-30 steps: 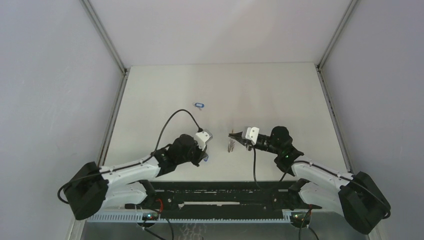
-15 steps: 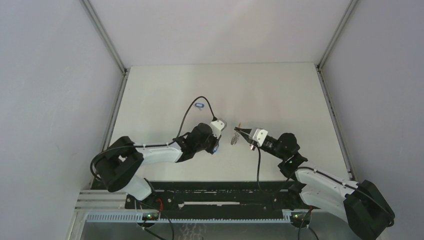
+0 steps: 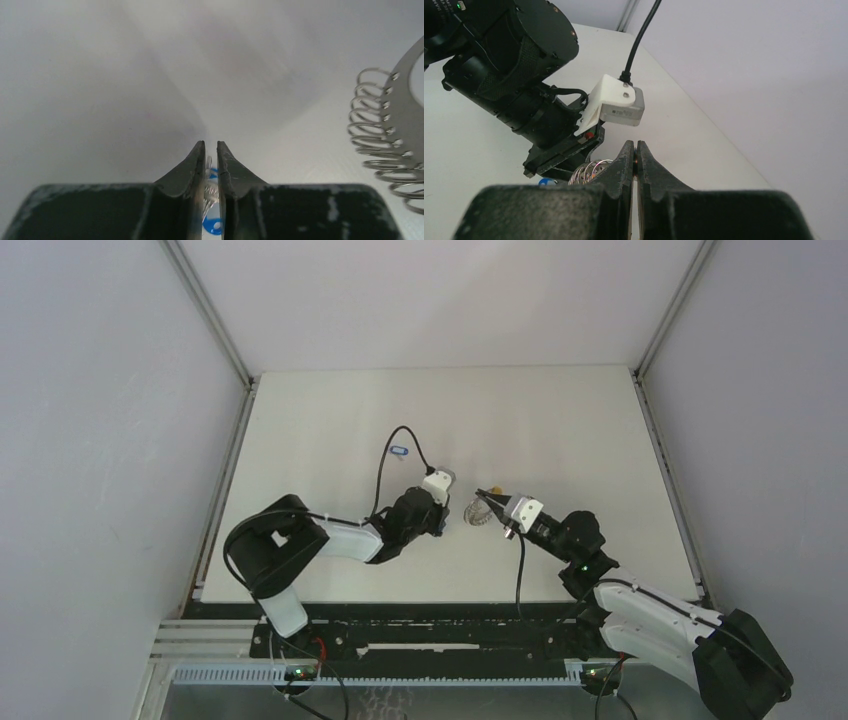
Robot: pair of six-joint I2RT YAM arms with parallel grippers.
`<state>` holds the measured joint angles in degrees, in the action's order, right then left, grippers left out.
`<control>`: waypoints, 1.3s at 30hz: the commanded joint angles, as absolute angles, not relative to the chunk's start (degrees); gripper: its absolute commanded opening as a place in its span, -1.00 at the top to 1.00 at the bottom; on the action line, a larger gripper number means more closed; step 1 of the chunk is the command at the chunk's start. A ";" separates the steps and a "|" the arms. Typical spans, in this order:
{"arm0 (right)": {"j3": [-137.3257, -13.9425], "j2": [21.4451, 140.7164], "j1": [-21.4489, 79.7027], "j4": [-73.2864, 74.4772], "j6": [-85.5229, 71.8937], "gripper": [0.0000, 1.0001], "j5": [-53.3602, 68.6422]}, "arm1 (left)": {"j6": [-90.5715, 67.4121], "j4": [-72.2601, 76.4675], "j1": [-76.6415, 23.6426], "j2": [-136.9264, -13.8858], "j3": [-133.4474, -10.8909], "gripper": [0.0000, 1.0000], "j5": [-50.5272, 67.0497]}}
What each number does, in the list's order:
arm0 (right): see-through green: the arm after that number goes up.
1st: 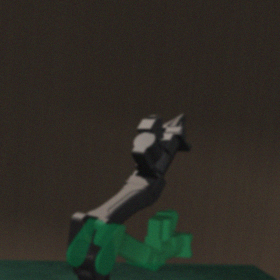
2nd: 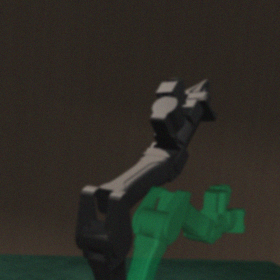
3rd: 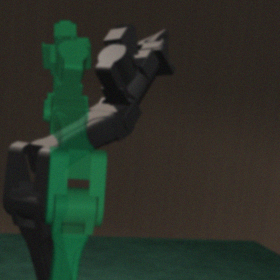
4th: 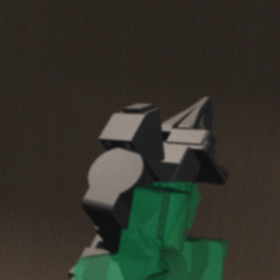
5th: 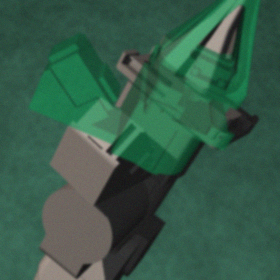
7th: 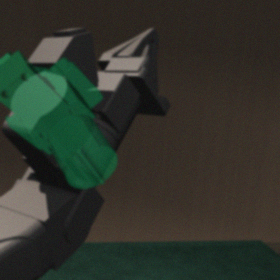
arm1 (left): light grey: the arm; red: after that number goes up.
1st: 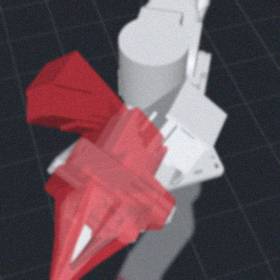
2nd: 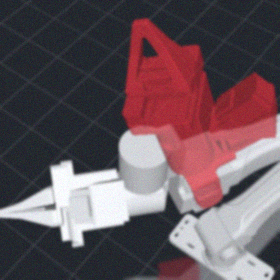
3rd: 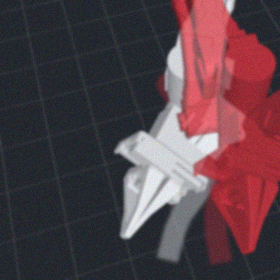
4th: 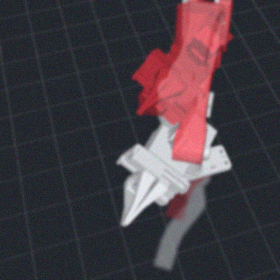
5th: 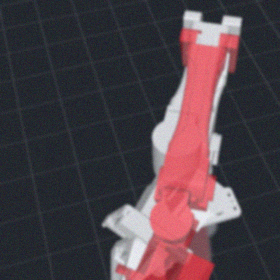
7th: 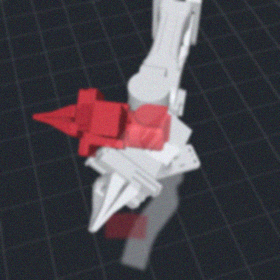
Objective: Put the keys on the keyring
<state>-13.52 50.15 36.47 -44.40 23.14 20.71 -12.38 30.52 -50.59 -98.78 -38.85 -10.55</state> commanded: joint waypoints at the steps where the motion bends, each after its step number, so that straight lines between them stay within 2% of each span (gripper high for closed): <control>1: -13.97 49.76 36.39 -47.77 22.12 1.00 19.83 | -14.16 41.63 -50.98 -95.39 -36.27 0.54 -14.64; 4: -14.45 50.20 36.34 -47.54 21.78 1.00 21.59 | -12.53 42.99 -50.98 -89.45 -32.41 0.39 -15.39; 10: -16.74 50.31 35.10 -45.37 20.76 1.00 28.49 | -6.85 45.74 -50.70 -75.35 -24.63 0.23 -9.62; 18: -22.12 52.96 31.91 -44.15 14.75 1.00 42.69 | -2.68 54.86 -46.47 -60.81 -15.75 0.11 10.99; 23: -28.00 55.32 31.93 -39.08 13.54 1.00 50.73 | 1.13 54.18 -45.33 -55.35 -15.37 0.09 18.39; 31: -32.72 59.04 34.63 -37.19 11.85 1.00 55.15 | 4.05 53.61 -44.23 -50.26 -15.53 0.09 24.93; 39: -35.30 61.38 36.07 -35.68 11.49 1.00 58.42 | 5.15 51.22 -43.86 -50.27 -17.33 0.23 28.43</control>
